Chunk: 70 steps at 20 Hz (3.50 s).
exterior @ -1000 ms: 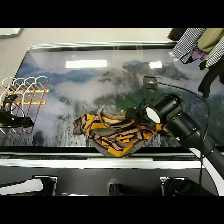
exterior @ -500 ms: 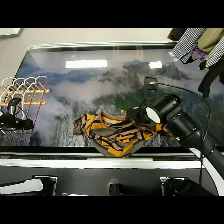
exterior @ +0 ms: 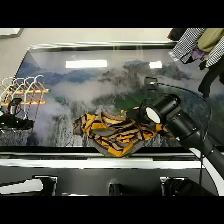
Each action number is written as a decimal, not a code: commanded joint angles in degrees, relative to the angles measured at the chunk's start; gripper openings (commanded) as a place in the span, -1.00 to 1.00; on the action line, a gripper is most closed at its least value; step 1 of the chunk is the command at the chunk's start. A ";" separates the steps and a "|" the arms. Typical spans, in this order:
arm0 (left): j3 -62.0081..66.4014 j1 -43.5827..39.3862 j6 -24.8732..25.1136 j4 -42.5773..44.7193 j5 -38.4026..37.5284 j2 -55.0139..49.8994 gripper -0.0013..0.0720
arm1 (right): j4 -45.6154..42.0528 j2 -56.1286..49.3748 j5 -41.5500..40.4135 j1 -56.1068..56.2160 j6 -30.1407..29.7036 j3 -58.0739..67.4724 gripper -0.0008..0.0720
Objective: Fold the clothes and pants, and hang the long-sleeved shirts on hangers.
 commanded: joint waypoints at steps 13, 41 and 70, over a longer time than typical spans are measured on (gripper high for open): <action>16.24 -7.56 -0.02 -1.07 -3.08 11.74 -0.89 | -2.73 -0.04 -0.13 0.04 -0.11 -0.02 -0.90; -10.03 -49.92 14.84 8.20 -24.79 39.82 -0.90 | -8.44 -4.35 -3.63 -5.99 8.81 -0.02 -0.90; -9.86 -49.94 22.05 1.68 -14.29 26.40 -0.90 | 6.56 0.76 -7.80 -8.46 0.85 0.26 -0.90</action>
